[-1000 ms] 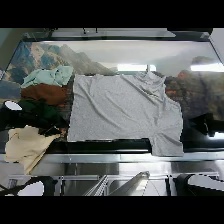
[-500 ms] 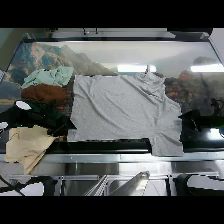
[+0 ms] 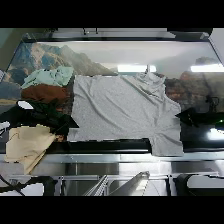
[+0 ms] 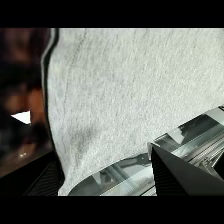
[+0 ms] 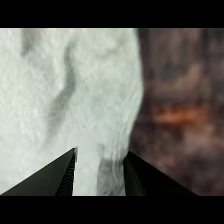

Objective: Fold the shirts.

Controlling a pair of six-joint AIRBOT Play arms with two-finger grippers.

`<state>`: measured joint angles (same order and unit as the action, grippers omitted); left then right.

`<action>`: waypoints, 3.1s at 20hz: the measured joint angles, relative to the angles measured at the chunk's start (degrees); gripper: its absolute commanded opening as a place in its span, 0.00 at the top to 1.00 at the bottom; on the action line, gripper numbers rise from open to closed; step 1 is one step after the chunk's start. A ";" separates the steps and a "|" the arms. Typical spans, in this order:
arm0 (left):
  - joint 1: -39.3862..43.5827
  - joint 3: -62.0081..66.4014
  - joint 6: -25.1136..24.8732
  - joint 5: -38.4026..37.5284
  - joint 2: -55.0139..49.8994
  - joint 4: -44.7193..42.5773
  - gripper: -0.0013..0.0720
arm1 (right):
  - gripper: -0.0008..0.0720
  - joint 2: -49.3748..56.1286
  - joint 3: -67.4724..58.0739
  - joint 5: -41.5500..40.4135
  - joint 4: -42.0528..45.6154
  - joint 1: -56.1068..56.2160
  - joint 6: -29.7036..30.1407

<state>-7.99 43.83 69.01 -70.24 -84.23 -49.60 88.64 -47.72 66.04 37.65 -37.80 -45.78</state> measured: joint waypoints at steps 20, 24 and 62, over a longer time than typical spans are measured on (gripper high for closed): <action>0.07 0.02 -0.24 -0.15 -0.02 0.15 0.17 | 0.49 6.91 -13.64 7.15 10.40 -0.83 -3.58; 0.07 0.02 -0.37 -0.72 -0.04 -0.02 0.17 | 0.49 6.88 -16.09 9.57 9.66 -1.64 -3.69; 5.64 2.36 -5.14 -4.96 -0.04 3.28 0.95 | 0.97 9.75 -11.72 17.59 8.63 -1.64 -3.61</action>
<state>-2.35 46.19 63.88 -75.20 -84.27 -46.33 98.39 -59.44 83.64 46.28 -39.44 -49.39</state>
